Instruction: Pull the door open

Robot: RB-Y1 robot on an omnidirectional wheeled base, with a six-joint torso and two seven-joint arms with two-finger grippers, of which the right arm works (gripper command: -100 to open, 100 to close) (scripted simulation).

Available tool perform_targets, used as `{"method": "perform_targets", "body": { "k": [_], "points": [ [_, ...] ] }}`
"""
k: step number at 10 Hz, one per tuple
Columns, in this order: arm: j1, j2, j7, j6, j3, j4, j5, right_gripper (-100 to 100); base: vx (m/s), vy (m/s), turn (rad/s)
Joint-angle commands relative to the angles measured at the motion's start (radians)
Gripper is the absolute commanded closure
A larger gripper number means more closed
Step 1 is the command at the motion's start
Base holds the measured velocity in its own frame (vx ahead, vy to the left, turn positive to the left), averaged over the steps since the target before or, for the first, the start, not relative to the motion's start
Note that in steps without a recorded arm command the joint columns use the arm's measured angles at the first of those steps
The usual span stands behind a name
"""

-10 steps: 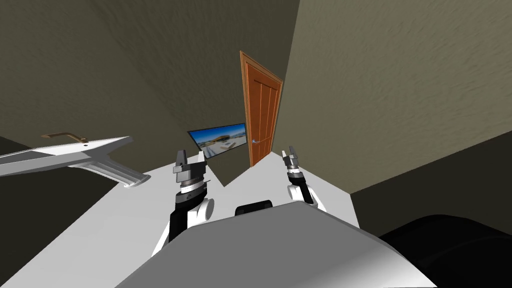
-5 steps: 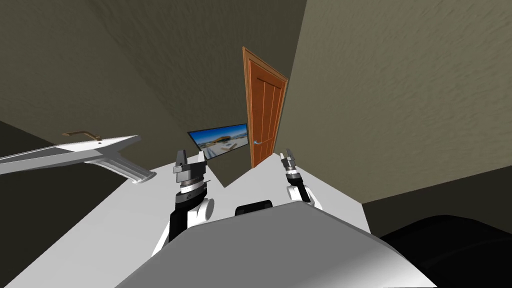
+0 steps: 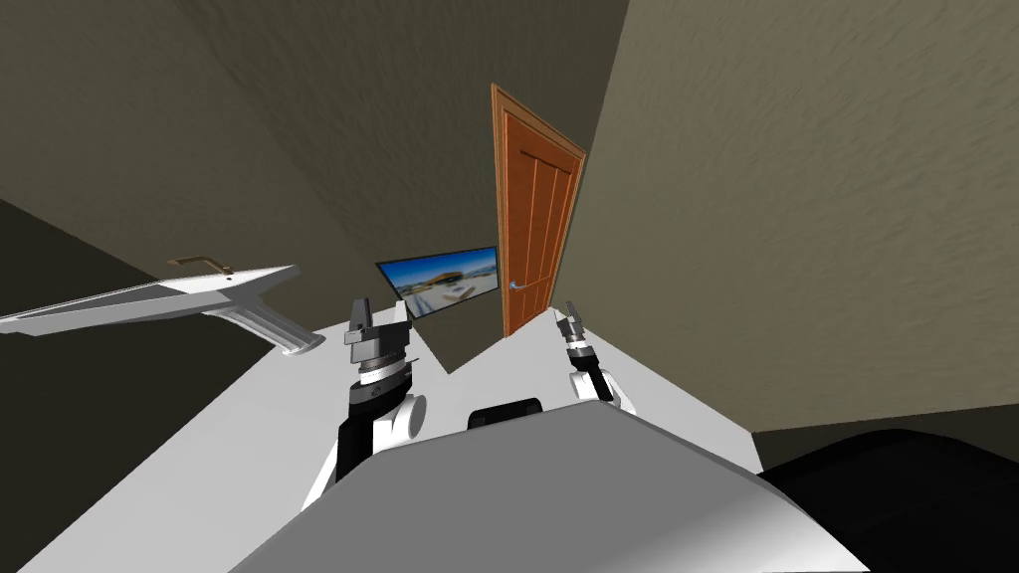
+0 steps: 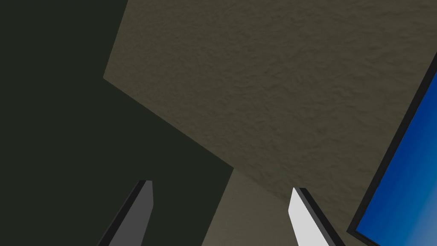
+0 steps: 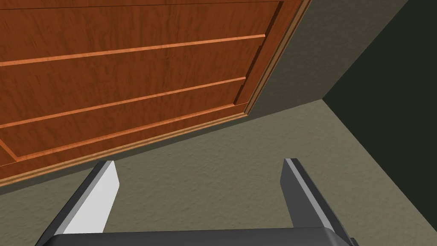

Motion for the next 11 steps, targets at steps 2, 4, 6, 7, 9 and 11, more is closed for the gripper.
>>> {"method": "perform_targets", "body": {
  "k": [2,4,6,7,9,11],
  "points": [
    [-0.02,-0.015,-0.02,-0.026,0.002,0.076,0.003,-100,0.095,-0.035,0.111],
    [-0.027,-0.02,-0.028,-0.035,0.003,0.104,0.004,-100,0.066,-0.023,0.042],
    [-0.042,-0.031,-0.043,-0.053,0.004,0.16,0.006,-100,0.079,-0.038,0.115],
    [-0.05,-0.036,-0.051,-0.062,0.005,0.188,0.007,-100,0.093,-0.045,0.12],
    [-0.065,-0.047,-0.067,-0.08,0.007,0.245,0.009,-100,0.085,-0.036,0.109],
    [-0.08,-0.057,-0.082,-0.098,0.009,0.301,0.011,-100,0.091,-0.037,0.102]
  ]
}}
